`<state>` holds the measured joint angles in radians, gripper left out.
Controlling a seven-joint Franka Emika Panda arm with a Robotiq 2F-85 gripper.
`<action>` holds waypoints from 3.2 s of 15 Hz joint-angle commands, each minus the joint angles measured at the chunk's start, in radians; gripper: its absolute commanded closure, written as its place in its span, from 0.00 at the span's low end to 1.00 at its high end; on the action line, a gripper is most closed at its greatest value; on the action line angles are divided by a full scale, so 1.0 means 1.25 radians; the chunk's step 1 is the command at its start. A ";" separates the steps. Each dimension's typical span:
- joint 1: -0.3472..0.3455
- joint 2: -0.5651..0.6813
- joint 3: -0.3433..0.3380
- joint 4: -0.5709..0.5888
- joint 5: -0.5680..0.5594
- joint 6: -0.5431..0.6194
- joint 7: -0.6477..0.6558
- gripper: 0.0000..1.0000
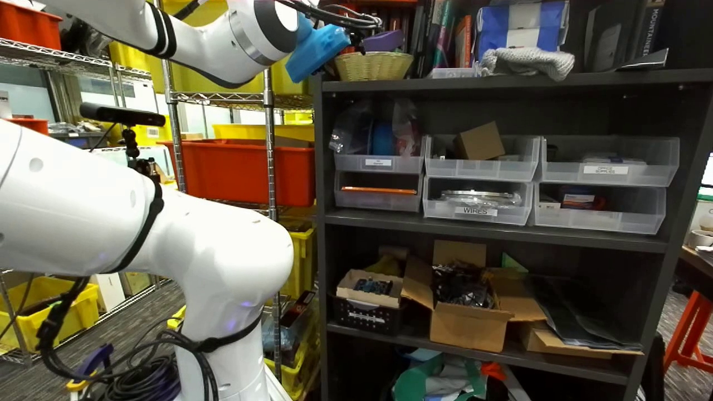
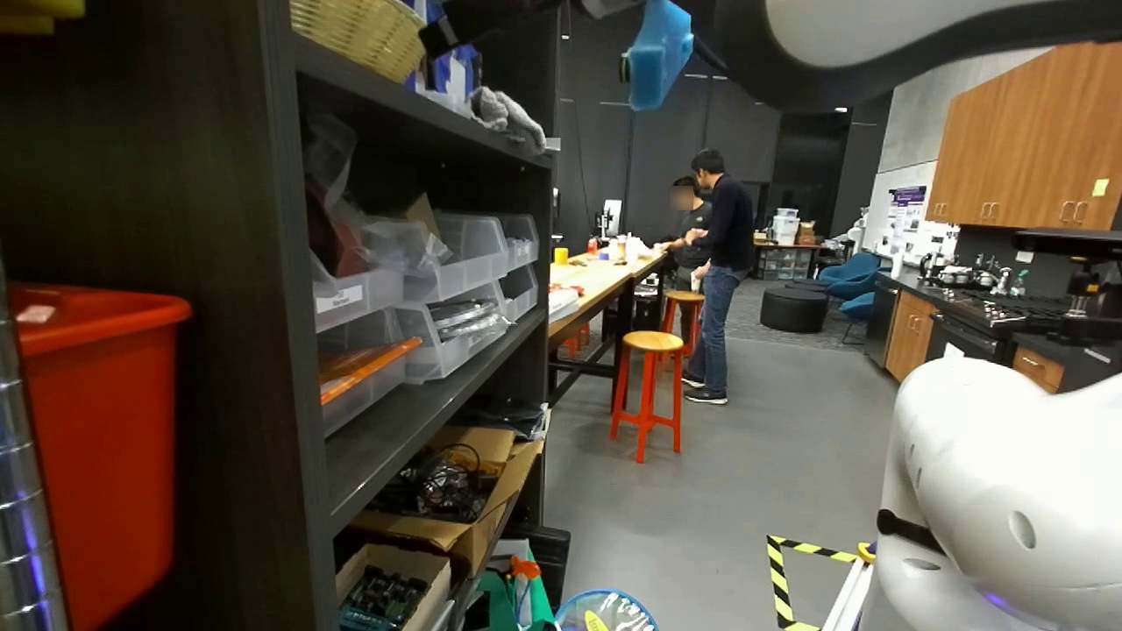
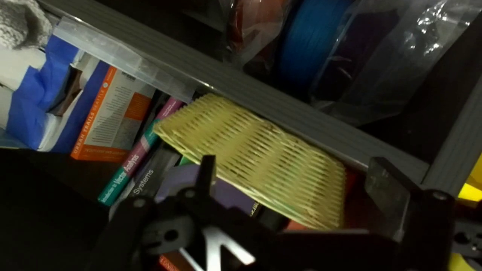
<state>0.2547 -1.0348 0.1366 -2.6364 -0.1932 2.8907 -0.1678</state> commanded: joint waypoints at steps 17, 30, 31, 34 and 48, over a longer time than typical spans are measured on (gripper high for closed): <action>0.060 0.171 0.026 0.242 0.149 0.051 0.100 0.00; -0.100 0.199 0.098 0.401 0.175 -0.231 0.278 0.00; -0.112 0.201 0.102 0.410 0.174 -0.250 0.286 0.00; -0.159 0.209 0.120 0.430 0.156 -0.268 0.312 0.00; -0.231 0.353 0.137 0.578 0.132 -0.372 0.366 0.00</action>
<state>-0.0320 -0.6434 0.3088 -1.9895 -0.0062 2.4757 0.2591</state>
